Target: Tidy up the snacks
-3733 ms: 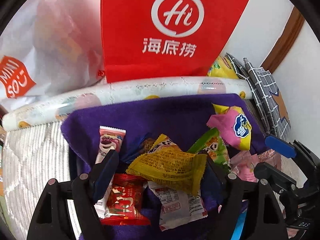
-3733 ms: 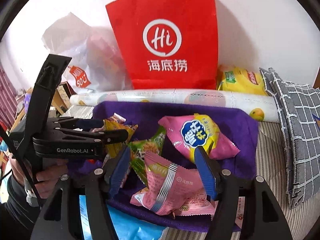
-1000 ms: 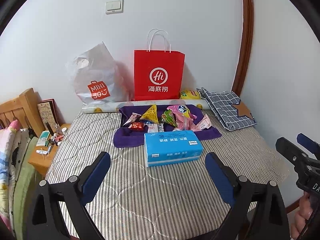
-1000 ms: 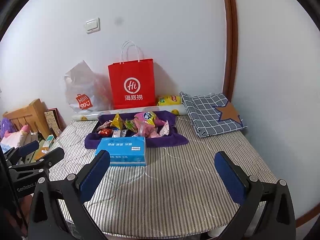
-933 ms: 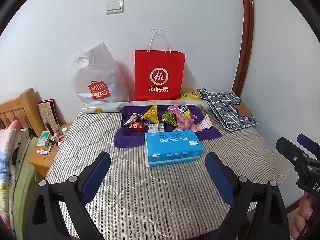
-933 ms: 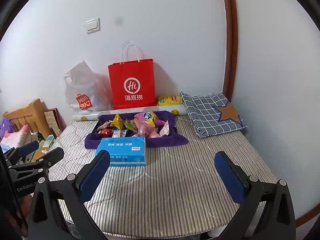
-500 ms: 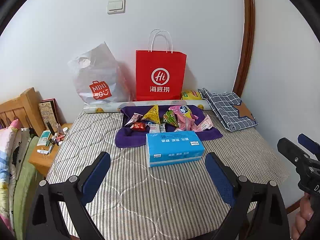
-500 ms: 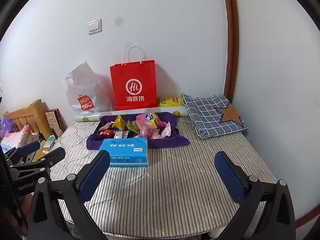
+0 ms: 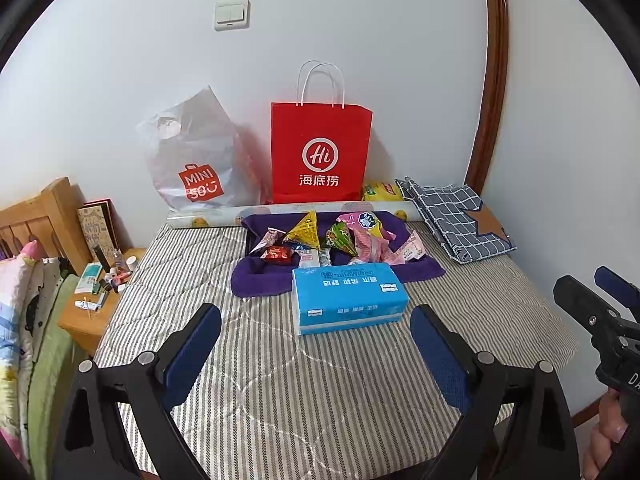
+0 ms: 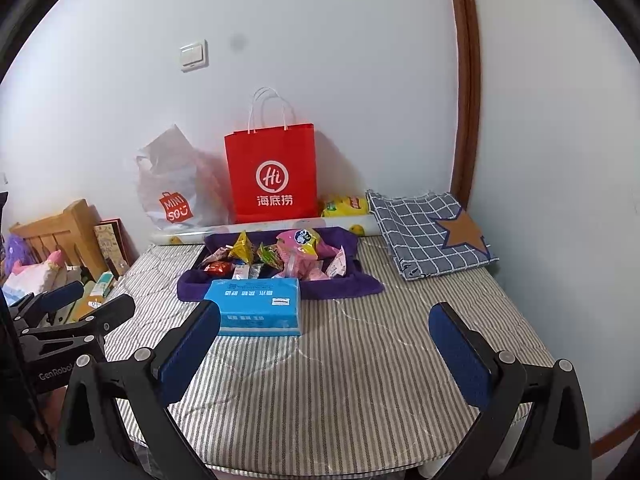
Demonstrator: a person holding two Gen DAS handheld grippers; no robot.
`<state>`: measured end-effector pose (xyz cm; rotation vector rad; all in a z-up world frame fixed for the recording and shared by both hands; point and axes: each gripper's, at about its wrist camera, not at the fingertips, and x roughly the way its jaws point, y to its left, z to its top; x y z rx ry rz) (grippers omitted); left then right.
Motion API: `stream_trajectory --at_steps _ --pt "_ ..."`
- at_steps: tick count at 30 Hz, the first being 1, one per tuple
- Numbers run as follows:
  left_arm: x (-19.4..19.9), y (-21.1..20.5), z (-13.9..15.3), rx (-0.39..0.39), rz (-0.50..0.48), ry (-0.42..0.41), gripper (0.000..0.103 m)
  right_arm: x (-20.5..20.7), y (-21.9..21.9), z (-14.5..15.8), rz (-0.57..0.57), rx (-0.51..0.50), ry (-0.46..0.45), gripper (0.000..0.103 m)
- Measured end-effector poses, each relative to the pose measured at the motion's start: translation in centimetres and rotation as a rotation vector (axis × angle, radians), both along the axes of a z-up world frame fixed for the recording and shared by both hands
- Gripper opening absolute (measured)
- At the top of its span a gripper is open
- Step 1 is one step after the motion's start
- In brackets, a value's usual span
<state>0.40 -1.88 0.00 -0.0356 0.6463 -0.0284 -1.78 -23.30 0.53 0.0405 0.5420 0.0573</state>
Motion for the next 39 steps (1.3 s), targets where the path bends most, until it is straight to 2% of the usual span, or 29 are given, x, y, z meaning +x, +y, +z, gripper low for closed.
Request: stream_trajectory --at_steps 39 --pt "0.08 0.37 0.29 0.007 0.004 -0.012 0.096 -0.36 0.78 0.03 0.023 0.001 -0.021 0.103"
